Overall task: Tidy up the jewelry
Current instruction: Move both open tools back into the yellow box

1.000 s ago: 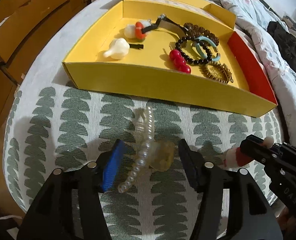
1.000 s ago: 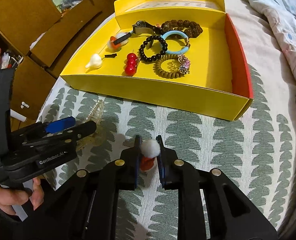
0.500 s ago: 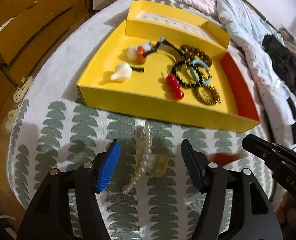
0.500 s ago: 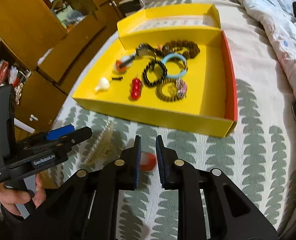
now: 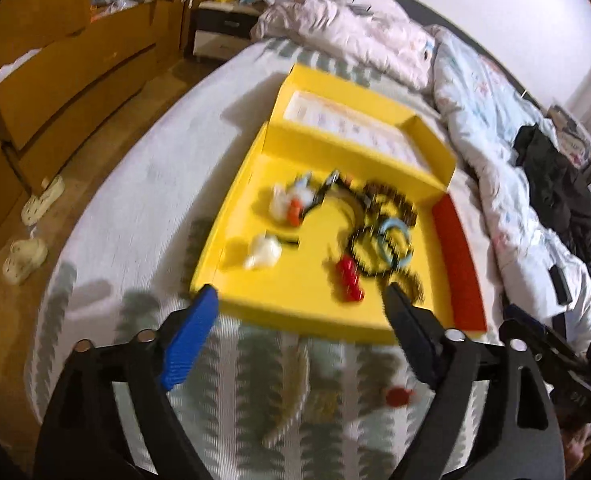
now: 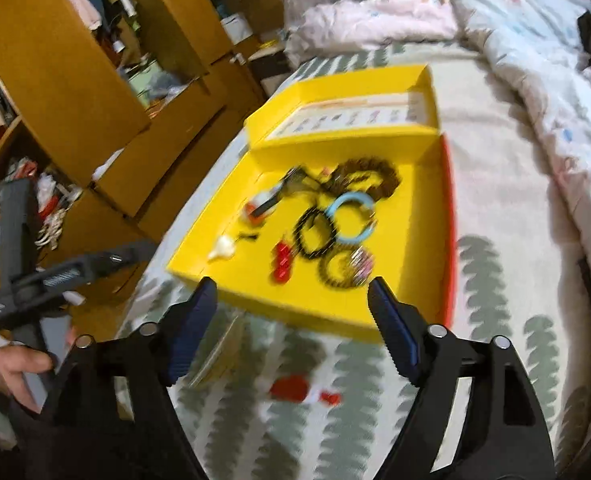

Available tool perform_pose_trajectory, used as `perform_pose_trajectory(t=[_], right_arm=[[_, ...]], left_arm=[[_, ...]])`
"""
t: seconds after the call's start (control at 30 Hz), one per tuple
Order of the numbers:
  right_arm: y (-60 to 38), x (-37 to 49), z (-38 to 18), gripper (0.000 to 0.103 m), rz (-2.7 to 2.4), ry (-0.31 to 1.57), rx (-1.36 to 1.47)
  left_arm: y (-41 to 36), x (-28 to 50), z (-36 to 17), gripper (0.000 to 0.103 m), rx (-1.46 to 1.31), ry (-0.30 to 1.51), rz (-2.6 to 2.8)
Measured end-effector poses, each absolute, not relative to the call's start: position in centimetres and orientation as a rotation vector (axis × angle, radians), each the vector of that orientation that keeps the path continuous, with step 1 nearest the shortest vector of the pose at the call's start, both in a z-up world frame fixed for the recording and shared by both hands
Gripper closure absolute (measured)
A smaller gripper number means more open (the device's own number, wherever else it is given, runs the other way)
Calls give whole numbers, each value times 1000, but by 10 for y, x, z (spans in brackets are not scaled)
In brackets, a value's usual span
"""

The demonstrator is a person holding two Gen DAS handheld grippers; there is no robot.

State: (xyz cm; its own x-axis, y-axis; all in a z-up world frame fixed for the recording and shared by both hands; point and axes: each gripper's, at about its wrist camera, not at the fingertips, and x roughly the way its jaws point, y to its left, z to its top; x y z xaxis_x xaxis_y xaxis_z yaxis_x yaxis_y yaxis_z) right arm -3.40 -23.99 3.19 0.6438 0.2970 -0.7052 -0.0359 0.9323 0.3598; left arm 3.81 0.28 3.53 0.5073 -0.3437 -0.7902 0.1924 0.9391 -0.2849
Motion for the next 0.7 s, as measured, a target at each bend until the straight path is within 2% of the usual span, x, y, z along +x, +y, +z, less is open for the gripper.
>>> perform_pose_trajectory(t=[0.33,0.53,0.63,0.7], right_arm=[[-253,29,8,23,197,908,348],[-257,55,-4,27,189,930,341],[-263,63,-17,35,174,971,348],[-270,70,-28,46,160,998,371]], left_arm=[[-38,81,7,17,-111,1043,-454],[-47,122,-11,17,-108,1083,-459],[-50,136,-20,17,-97,1101,-448],[-54,144,-28,17,-77,1118,-437]])
